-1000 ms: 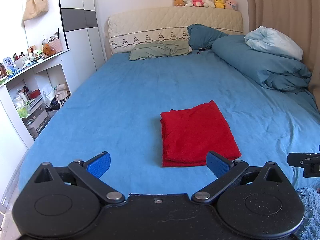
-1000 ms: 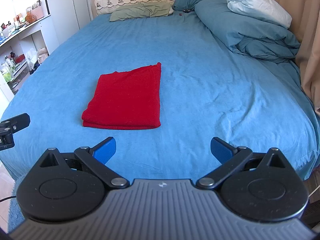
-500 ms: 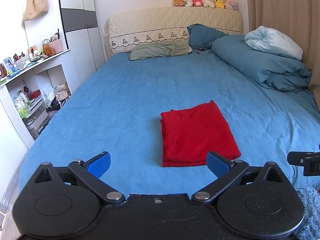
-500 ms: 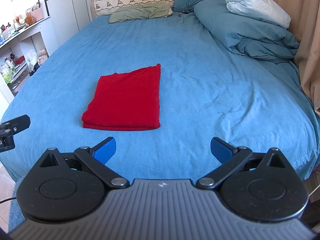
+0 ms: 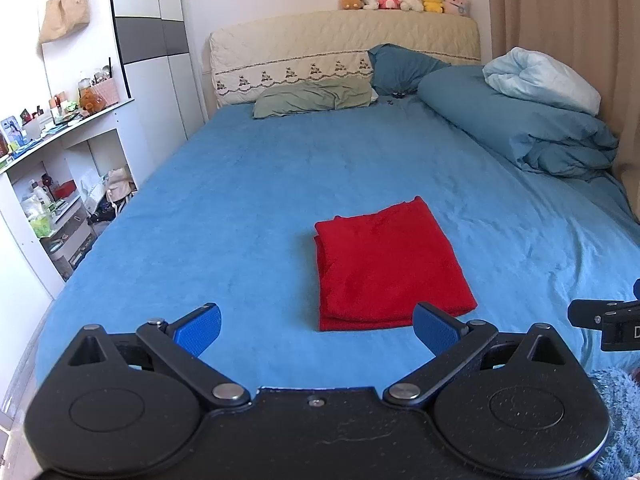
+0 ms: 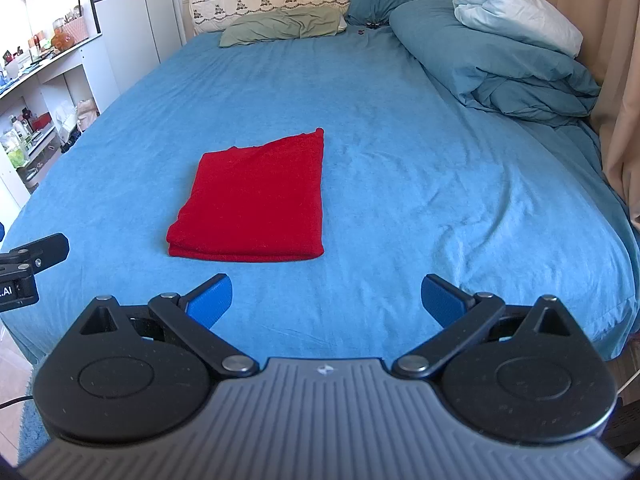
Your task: Fold small clothes
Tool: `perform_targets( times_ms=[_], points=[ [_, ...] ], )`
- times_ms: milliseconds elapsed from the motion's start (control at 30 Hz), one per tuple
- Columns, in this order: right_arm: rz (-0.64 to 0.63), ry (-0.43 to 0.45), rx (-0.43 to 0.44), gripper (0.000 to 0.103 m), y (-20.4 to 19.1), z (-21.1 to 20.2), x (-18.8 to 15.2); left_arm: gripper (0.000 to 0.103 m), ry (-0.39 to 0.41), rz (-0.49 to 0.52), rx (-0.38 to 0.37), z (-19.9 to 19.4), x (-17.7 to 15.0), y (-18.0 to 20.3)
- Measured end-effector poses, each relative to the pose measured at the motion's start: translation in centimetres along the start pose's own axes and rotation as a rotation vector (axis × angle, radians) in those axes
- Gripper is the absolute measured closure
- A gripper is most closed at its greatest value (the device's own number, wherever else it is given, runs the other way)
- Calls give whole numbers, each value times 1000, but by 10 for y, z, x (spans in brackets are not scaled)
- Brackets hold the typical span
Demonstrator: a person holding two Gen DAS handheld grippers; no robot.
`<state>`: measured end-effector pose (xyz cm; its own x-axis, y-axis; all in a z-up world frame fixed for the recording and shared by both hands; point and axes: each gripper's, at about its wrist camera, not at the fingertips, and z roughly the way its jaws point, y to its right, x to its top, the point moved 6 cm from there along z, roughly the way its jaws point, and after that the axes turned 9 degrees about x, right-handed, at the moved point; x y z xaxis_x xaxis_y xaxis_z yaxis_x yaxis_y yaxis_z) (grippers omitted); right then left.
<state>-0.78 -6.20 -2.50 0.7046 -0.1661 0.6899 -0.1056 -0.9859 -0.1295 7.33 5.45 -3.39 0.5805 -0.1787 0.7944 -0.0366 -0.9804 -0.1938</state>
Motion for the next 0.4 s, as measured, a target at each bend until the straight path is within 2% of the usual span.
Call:
perform_targets(
  times_ms=[400],
  points=[
    [3, 3, 2, 0, -3, 0, 1, 0, 13, -17, 16, -1, -2, -3]
  ],
)
